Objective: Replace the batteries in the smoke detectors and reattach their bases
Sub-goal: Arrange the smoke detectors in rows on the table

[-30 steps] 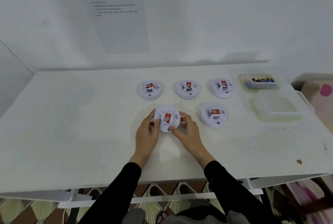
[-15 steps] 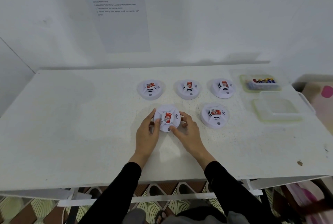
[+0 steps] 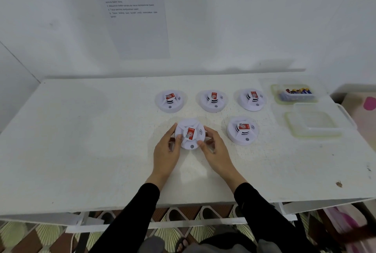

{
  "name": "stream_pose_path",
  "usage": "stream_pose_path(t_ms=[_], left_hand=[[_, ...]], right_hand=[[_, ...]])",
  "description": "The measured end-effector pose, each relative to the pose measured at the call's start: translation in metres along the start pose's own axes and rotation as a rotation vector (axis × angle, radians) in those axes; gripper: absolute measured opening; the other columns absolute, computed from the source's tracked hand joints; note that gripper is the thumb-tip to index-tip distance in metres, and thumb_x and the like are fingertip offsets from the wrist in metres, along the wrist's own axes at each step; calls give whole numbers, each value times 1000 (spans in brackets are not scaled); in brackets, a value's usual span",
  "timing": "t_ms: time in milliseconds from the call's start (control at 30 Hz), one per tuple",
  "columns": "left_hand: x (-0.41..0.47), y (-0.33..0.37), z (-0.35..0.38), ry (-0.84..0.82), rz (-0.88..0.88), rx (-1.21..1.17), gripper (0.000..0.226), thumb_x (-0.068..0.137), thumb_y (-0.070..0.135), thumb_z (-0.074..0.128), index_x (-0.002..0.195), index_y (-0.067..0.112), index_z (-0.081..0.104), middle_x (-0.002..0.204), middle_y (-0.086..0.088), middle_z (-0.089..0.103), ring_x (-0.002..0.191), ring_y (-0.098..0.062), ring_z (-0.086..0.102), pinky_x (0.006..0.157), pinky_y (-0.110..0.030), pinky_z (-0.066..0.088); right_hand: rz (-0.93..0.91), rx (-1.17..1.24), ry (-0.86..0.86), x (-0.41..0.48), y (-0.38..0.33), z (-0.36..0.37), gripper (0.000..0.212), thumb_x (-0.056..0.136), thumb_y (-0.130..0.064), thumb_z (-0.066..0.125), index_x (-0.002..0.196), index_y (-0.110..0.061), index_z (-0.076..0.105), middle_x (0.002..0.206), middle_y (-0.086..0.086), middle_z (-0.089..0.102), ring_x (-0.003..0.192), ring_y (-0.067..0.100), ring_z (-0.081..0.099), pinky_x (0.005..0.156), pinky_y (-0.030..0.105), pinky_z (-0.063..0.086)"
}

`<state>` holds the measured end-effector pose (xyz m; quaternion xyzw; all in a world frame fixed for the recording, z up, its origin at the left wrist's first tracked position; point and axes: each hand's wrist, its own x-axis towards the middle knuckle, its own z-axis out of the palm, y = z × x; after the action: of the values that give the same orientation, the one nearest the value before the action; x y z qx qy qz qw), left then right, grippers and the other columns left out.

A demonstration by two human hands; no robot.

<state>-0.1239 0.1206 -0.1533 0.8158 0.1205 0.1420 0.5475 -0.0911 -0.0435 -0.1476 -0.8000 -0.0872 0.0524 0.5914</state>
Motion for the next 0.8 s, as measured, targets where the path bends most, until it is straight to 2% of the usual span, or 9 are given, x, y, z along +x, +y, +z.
stream_pose_path(t_ms=[133,233,467,600,800], left_hand=[[0,0,0,-10,-4,0,42,101,34,53,143,31,50,126,18,61,114,-3,60,95,-20,50],[0,1,0,-10,-12,-10,43,101,34,54,143,29,50,129,14,62,113,-1,59,96,-17,49],[0,0,0,-15,-22,-11,43,100,35,54,143,31,50,125,19,60,115,-2,59,93,-13,48],[0,-1,0,-11,-28,-17,43,100,36,55,143,31,50,129,15,62,116,-3,60,98,-24,51],[0,-1,0,-9,-20,-6,43,100,37,54,143,30,50,133,11,62,119,-5,59,101,-30,51]], right_hand=[[27,31,-7,-1,-3,-4,42,91,-24,65,125,-38,47,118,-22,57,102,-5,55,84,13,42],[24,39,-8,-2,-4,-5,42,90,-24,66,125,-38,47,118,-21,57,103,-5,54,85,14,43],[25,37,-5,-2,-3,-5,43,92,-26,64,130,-33,47,121,-17,58,102,-7,54,83,9,43],[26,33,-4,-2,-3,-5,43,92,-24,64,131,-32,47,120,-17,57,101,-9,54,82,4,41],[21,31,2,-2,-3,-4,43,92,-25,64,131,-32,47,122,-15,58,104,-3,55,83,8,43]])
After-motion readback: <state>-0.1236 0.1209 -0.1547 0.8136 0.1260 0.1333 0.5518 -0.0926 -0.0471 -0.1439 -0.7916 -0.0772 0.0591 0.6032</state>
